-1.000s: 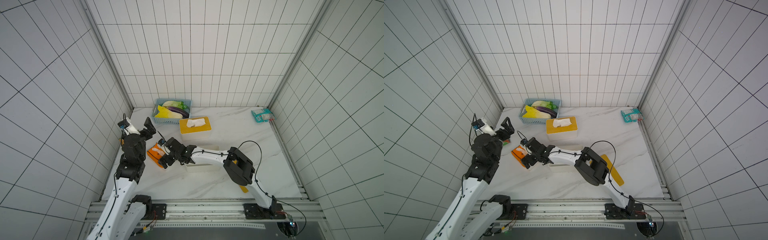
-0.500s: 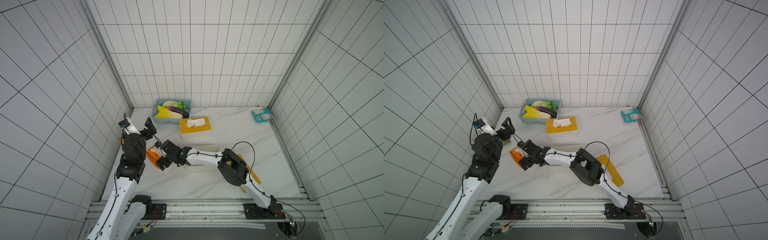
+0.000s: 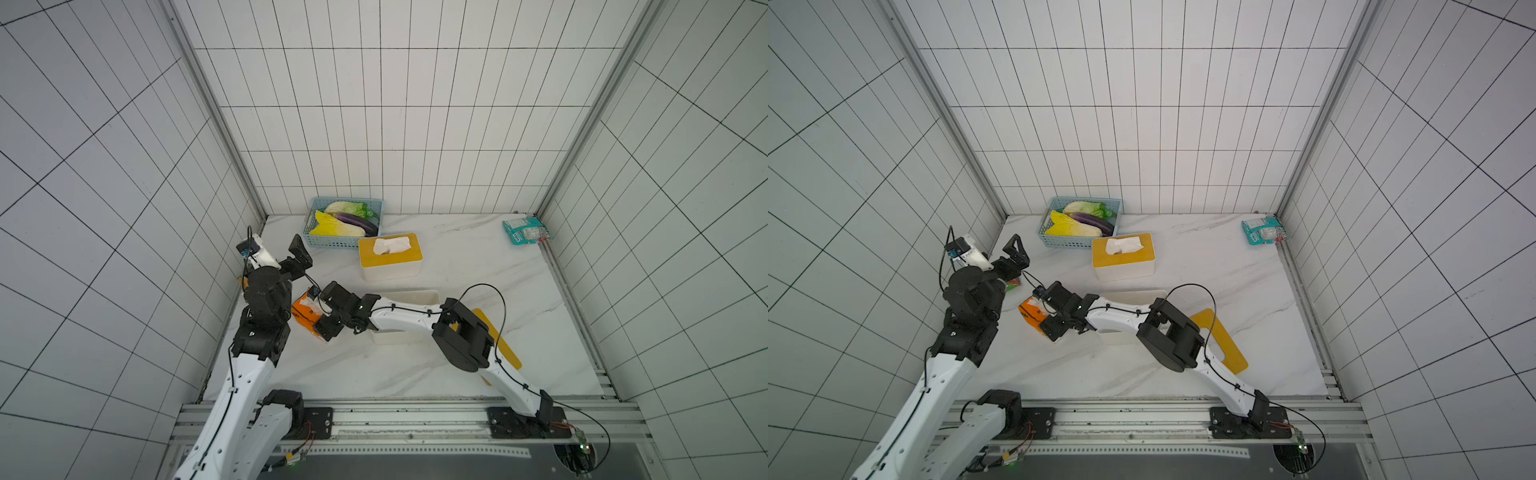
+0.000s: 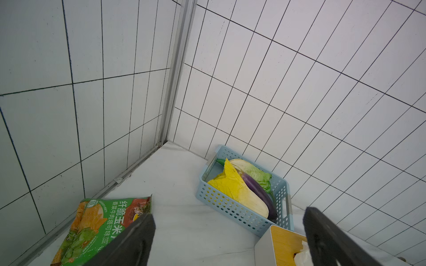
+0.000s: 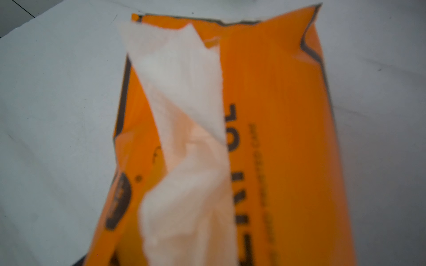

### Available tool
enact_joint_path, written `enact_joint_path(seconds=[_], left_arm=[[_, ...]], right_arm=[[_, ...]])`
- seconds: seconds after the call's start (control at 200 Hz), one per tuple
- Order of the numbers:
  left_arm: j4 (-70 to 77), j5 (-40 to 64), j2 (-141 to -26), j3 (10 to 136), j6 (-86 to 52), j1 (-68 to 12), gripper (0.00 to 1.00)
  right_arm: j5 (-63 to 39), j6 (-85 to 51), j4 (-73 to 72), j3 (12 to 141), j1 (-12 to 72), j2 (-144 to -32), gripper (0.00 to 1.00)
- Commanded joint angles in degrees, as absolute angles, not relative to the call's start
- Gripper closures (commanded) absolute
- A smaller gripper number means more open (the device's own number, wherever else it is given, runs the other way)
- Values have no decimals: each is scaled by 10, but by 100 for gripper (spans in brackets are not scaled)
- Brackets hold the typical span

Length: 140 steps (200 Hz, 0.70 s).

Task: Put the tissue paper into the tissue box
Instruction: Pick up the paper towel from the center of the board.

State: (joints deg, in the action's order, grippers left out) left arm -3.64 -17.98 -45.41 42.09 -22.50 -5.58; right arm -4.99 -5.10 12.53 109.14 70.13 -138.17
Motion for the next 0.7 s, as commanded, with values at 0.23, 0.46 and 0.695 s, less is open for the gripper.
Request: enact_joint_path(seconds=[0.23, 0.46, 0.695], left_arm=[[-24, -179, -449, 417, -220, -53, 2], [-24, -183, -445, 415, -218, -52, 2], [-21, -185, -441, 414, -216, -51, 1]], right_arm=[[-63, 6, 115, 1020, 704, -1282, 18], [-110, 42, 112, 946, 691, -1167, 19], [-227, 154, 155, 825, 639, -1035, 20]])
